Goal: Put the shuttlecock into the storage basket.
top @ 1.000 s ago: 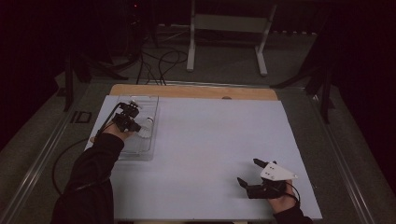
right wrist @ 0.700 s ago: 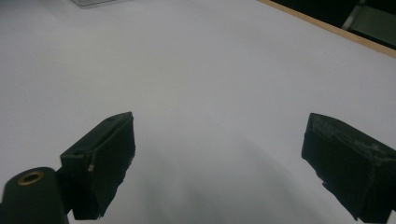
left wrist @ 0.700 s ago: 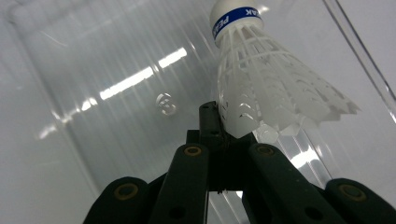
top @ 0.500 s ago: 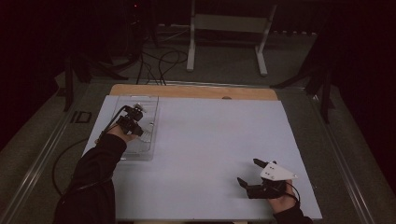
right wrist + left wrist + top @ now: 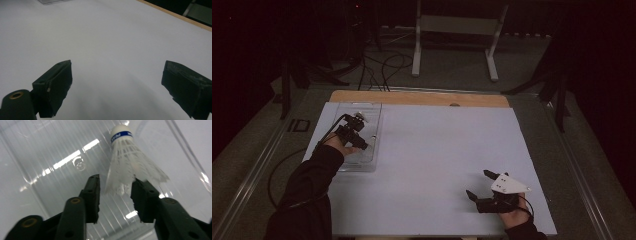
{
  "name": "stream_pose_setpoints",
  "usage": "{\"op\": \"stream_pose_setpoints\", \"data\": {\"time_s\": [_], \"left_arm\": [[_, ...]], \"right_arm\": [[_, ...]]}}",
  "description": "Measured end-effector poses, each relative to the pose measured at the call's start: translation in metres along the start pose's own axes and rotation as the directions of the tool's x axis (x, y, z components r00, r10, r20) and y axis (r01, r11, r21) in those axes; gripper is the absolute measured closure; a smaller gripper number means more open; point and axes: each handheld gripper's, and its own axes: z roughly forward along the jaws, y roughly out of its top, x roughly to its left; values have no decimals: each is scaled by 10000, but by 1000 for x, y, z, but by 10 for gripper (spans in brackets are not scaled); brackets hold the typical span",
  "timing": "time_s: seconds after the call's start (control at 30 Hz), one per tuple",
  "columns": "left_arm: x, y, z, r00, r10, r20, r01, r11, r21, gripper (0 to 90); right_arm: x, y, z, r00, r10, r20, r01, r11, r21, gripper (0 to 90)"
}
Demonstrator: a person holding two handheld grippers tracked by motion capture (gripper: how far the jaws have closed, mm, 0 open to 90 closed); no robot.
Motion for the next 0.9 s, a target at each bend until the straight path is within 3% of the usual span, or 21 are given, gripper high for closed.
{"op": "stream_pose_setpoints", "data": {"time_s": [0.17, 0.2, 0.4, 0.57, 0.8, 0.9], "left_arm": [[-5, -5, -11, 9998, 181, -54, -182, 9996, -201, 528], [-7, -7, -16, 9997, 243, 20, -242, 9992, -326, 466], [-12, -10, -34, 9997, 253, -49, -256, 9967, -773, 359], [-16, -8, -45, 9986, 405, 327, -361, 9914, -1262, 300], [-23, -4, -50, 9975, 469, 520, -390, 9889, -1436, 160], [-27, -2, -51, 9931, 768, 889, -636, 9876, -1432, 79]], "right_arm": [[0, 0, 0, 10000, -26, -10, 26, 10000, 34, 98], [1, 0, 0, 10000, -13, -10, 13, 10000, 36, 98], [1, 0, 1, 10000, -40, 7, 40, 10000, 61, 98], [1, 1, 0, 10000, -33, 22, 33, 10000, 46, 98], [1, 0, 0, 10000, -49, 37, 49, 10000, 47, 98], [0, 0, 1, 10000, -57, 51, 57, 10000, 35, 98]]}}
